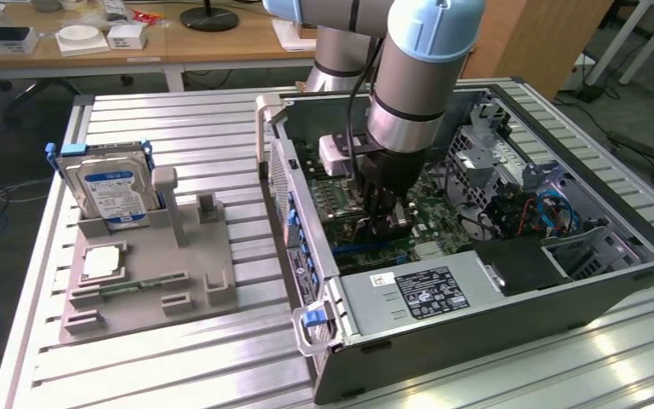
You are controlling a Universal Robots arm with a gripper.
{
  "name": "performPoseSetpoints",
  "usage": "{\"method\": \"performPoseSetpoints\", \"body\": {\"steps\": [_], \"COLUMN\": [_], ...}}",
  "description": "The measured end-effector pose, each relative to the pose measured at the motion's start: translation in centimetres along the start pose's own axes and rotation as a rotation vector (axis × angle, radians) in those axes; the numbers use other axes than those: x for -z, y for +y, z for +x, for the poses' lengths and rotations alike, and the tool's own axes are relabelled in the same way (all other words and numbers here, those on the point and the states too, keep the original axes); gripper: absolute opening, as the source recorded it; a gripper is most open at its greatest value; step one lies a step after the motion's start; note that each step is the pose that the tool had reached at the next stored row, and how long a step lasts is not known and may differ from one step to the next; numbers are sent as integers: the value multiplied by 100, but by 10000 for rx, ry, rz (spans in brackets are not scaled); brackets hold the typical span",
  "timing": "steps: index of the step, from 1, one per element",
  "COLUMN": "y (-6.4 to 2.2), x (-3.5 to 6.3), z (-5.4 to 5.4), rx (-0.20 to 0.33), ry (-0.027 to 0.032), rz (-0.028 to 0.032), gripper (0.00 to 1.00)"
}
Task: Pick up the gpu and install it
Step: 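Insert the gpu into the slot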
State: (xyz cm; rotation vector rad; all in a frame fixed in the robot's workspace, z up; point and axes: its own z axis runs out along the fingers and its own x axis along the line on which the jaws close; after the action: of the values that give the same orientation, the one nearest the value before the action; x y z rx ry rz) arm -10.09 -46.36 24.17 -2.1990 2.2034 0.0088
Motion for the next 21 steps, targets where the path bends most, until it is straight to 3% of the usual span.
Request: {"method": "performPoseSetpoints", "body": {"steps": [21], "y": [0], "x": [-9], "z": [0], "rx": [0], "ry": [0], "rz": [0], "gripper": [27]}}
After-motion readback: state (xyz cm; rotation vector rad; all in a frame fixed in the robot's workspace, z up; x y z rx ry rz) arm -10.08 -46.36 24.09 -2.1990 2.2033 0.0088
